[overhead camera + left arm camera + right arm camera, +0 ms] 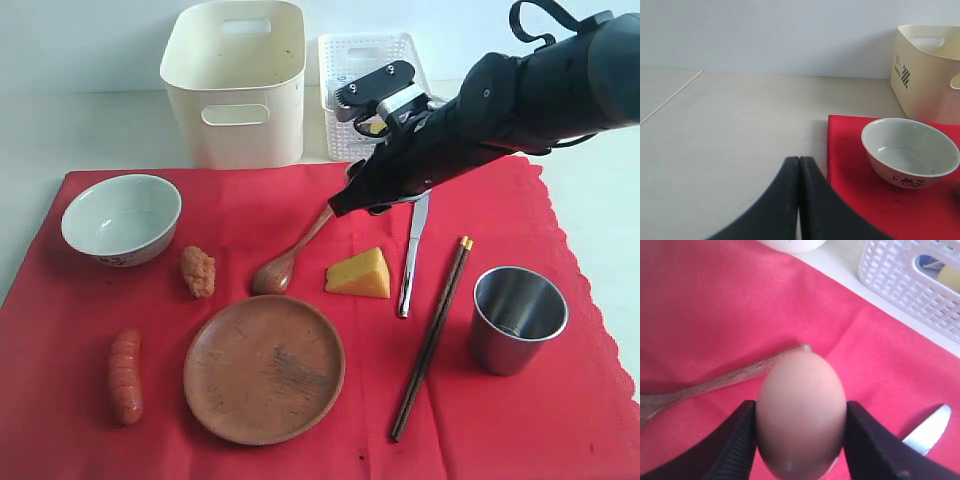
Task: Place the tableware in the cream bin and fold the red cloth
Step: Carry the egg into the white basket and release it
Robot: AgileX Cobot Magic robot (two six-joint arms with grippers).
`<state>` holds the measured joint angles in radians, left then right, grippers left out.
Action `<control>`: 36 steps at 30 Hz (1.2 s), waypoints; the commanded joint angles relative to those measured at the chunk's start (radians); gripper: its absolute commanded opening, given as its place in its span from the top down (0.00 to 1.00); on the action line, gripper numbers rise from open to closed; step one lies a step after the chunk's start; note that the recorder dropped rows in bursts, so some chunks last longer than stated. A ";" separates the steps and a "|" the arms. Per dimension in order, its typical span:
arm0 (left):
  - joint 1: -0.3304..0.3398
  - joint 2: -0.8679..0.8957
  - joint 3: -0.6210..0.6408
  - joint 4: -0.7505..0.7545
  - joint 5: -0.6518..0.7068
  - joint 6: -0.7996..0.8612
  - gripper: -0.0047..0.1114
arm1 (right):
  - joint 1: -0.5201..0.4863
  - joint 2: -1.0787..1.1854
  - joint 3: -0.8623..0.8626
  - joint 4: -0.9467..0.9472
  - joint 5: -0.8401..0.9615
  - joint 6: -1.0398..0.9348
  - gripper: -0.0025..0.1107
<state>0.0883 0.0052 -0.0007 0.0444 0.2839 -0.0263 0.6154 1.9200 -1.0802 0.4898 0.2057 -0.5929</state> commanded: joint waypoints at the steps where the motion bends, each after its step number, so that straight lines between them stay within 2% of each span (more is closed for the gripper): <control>1: 0.003 -0.005 0.001 -0.004 -0.008 -0.008 0.95 | 0.001 -0.011 -0.008 0.003 -0.039 0.007 0.98; 12: -0.013 -0.005 0.001 -0.004 -0.008 -0.008 0.95 | -0.008 -0.011 -0.147 -0.004 -0.016 0.045 0.98; 19: -0.018 -0.005 0.001 -0.004 -0.008 -0.008 0.95 | -0.089 0.029 -0.203 0.007 -0.206 0.106 0.98; 26: -0.018 -0.005 0.001 -0.004 -0.008 -0.008 0.95 | -0.106 0.215 -0.429 0.008 -0.193 0.123 0.97; 30: -0.018 -0.005 0.001 -0.004 -0.010 -0.008 0.95 | -0.106 0.287 -0.496 0.008 -0.199 0.123 0.83; 36: -0.018 -0.005 0.001 -0.004 -0.010 -0.008 0.95 | -0.106 0.312 -0.506 0.004 -0.211 0.123 0.59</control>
<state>0.0759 0.0052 -0.0007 0.0444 0.2839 -0.0263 0.5160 2.2280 -1.5766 0.4979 0.0121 -0.4742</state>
